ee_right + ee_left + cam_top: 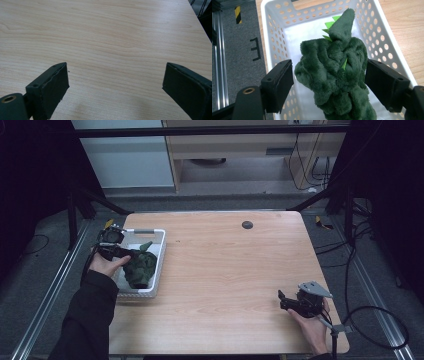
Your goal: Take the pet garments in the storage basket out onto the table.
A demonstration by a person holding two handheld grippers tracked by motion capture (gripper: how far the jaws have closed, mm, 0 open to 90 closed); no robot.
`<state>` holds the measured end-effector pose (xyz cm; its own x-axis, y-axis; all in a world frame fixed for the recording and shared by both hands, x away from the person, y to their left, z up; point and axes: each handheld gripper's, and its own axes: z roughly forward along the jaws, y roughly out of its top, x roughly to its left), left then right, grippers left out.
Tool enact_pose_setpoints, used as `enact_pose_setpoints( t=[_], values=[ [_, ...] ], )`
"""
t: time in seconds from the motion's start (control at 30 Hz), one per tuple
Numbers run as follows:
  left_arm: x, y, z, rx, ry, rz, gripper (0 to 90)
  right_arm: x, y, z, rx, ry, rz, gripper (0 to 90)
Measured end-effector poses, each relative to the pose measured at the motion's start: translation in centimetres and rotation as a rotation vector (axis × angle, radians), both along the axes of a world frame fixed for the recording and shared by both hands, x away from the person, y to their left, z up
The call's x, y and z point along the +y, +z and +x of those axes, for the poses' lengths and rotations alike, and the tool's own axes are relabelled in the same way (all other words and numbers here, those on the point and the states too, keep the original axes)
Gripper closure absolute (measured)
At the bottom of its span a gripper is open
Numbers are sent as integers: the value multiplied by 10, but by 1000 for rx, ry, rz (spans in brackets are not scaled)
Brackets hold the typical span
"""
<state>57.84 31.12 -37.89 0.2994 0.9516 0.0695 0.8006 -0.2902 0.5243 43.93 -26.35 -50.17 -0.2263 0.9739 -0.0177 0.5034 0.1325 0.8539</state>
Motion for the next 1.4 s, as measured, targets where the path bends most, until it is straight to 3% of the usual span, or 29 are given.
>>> enact_pose_setpoints(
  t=[0.33,0.63,1.17,1.4],
  values=[
    [-1,-14,2,21,8,9,215,1,-1,0,6,3,-1,64],
    [-3,-17,5,28,10,16,212,1,-1,0,12,6,-3,60],
    [-1,-34,8,51,23,-8,211,1,-2,1,15,11,-6,57],
    [-4,-38,11,77,14,-12,260,2,-2,1,18,12,-4,57]
  ],
)
